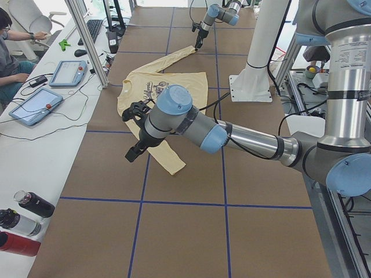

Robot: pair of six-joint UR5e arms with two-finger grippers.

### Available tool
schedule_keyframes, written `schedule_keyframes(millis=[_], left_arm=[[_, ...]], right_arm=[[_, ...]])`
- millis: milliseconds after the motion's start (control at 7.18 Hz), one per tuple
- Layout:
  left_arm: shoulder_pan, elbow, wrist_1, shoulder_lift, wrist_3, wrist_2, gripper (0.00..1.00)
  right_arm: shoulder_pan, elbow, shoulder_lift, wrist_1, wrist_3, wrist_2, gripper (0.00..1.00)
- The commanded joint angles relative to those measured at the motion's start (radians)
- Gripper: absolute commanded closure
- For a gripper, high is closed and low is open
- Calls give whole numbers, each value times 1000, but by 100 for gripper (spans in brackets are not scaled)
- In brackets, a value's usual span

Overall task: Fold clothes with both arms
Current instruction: 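Lower the right gripper to the cuff of the sleeve nearest it and grasp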

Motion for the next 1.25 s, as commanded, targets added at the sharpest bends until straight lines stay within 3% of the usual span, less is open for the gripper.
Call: schedule_keyframes(millis=[0, 278, 418, 557, 696, 1114], left_arm=[[0, 0, 0, 0, -2, 0, 0], [0, 0, 0, 0, -2, -2, 0], [0, 0, 0, 0, -2, -2, 0], [0, 0, 0, 0, -2, -2, 0], [0, -1, 0, 0, -2, 0, 0], [0, 0, 1, 0, -3, -2, 0]], right_arm=[[-7, -2, -2, -11, -2, -3, 54], [-13, -5, -3, -16, -11, -3, 54], [-12, -5, -3, -16, -13, -3, 63], [-12, -7, -3, -16, -18, -3, 85], [-10, -7, -2, -16, -22, -5, 100], [59, 0, 4, -16, -81, -6, 100]])
